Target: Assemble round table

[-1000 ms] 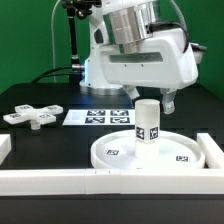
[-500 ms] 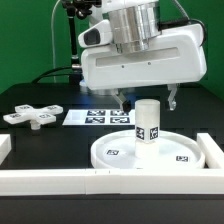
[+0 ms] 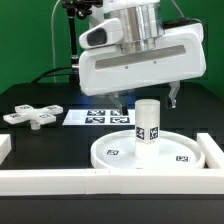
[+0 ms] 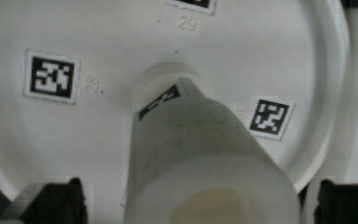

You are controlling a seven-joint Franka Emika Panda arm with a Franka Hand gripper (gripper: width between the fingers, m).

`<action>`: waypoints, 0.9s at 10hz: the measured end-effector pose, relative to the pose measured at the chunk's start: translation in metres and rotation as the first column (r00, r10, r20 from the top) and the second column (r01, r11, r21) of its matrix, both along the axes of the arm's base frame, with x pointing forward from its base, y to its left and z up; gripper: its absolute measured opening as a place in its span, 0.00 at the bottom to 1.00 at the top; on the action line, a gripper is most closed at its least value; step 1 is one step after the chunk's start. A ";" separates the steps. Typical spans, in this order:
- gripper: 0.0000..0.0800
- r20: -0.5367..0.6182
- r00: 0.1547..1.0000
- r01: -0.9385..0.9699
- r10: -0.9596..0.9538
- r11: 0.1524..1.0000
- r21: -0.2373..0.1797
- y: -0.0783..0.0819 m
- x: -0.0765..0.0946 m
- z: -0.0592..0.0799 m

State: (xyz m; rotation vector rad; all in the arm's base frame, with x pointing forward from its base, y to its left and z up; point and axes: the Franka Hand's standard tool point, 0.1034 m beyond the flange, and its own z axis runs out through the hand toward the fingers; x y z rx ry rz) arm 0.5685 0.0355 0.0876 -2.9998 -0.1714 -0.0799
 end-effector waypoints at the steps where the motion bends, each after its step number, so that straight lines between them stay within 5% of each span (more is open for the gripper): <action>1: 0.81 0.013 0.994 -0.105 0.105 0.994 -0.022 0.001 0.002 0.002; 7: 0.81 0.071 0.900 -0.425 0.430 0.902 -0.071 0.000 0.003 0.001; 9: 0.81 0.075 0.803 -0.583 0.591 0.806 -0.103 -0.002 0.002 -0.001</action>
Offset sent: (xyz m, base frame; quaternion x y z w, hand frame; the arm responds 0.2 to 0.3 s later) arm 0.0000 0.0000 0.0000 0.0000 0.0000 -0.1938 0.9810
